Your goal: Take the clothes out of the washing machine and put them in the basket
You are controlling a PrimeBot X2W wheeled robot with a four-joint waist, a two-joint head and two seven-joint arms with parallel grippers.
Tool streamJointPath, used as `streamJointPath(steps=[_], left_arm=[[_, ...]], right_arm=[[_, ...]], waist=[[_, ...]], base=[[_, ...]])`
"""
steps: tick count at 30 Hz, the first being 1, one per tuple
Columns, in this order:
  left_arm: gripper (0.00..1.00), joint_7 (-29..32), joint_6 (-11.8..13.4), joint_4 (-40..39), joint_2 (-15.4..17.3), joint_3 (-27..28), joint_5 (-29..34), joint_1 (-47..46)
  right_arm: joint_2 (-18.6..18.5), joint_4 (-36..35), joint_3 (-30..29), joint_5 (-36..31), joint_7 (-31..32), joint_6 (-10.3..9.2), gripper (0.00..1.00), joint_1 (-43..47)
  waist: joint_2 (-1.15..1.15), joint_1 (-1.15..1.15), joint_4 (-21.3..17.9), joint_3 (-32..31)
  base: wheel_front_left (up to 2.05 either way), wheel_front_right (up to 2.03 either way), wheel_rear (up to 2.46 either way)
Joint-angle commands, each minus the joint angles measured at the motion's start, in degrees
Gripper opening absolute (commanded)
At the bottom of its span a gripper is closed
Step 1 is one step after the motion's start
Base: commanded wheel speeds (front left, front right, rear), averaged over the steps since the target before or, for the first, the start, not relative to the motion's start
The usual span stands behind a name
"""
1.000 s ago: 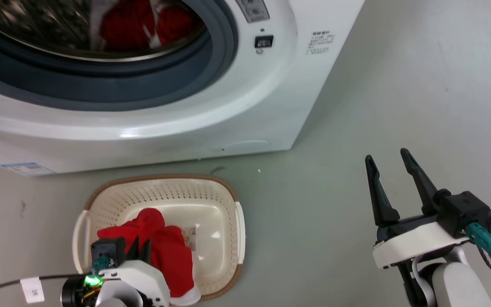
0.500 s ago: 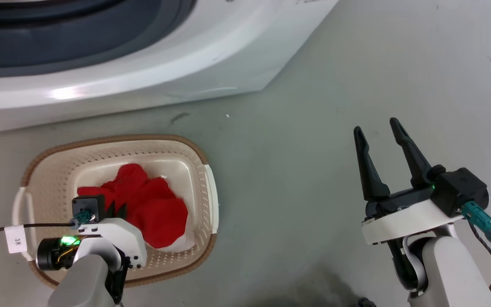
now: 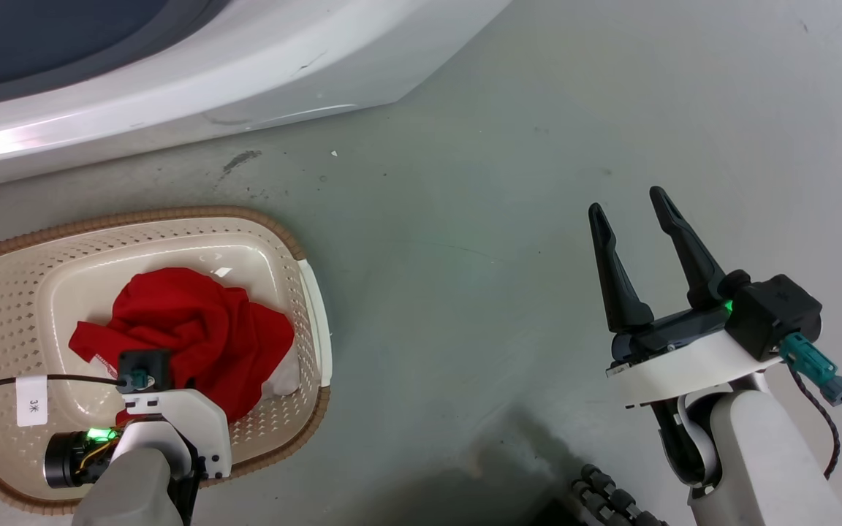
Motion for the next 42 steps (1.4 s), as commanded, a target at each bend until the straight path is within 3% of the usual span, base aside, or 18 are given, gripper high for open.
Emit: streamJointPath(steps=[1,5,6,7,8,23,42], left_arm=[[0.00,0.20,0.32,0.40,0.02,-0.11,-0.35,-0.65],[0.00,0.90,0.32,1.50,-0.38,-0.63,-0.22,-0.94],[0.11,0.81,0.12,1.68,-0.61,-0.85,-0.05,-1.10],[0.51,0.97,-0.06,1.87,-0.88,-0.99,-0.08,-1.14],[1.00,1.06,-0.18,2.02,-1.14,-1.14,-0.10,-1.06],[1.00,-0.97,-2.51,0.89,-6.67,-2.84,-0.35,5.26],[1.00,-0.97,1.51,-29.03,-6.72,3.08,6.59,20.05]], right_arm=[[0.07,0.18,0.10,0.11,-0.27,-0.06,1.00,-0.63],[0.08,0.67,0.06,0.06,-0.44,-0.06,1.00,-0.69],[0.08,0.82,-0.02,0.00,-0.47,-0.06,1.00,-0.71],[0.08,0.97,-0.06,-0.13,-0.50,-0.06,1.00,-0.71],[0.08,1.14,-0.06,-0.25,-0.47,-0.06,1.00,-0.69],[0.05,3.15,-2.00,-2.97,0.44,-0.06,1.00,3.87],[0.06,-1.76,-6.12,-6.22,5.94,-0.06,1.00,11.84]], waist=[[0.00,-0.01,-0.18,0.14],[0.00,-0.01,-0.16,-0.39],[0.00,-0.01,0.01,-0.82],[0.00,-0.01,0.23,-1.38],[0.00,-0.01,0.49,-2.13],[0.00,-0.01,7.34,-20.83],[0.00,-0.01,14.44,-32.72]], base=[[0.00,0.00,0.00],[0.00,0.00,0.00],[0.00,0.00,0.00],[0.00,0.00,0.00],[0.00,0.00,0.00],[0.00,0.00,0.00],[0.00,0.00,0.00]])
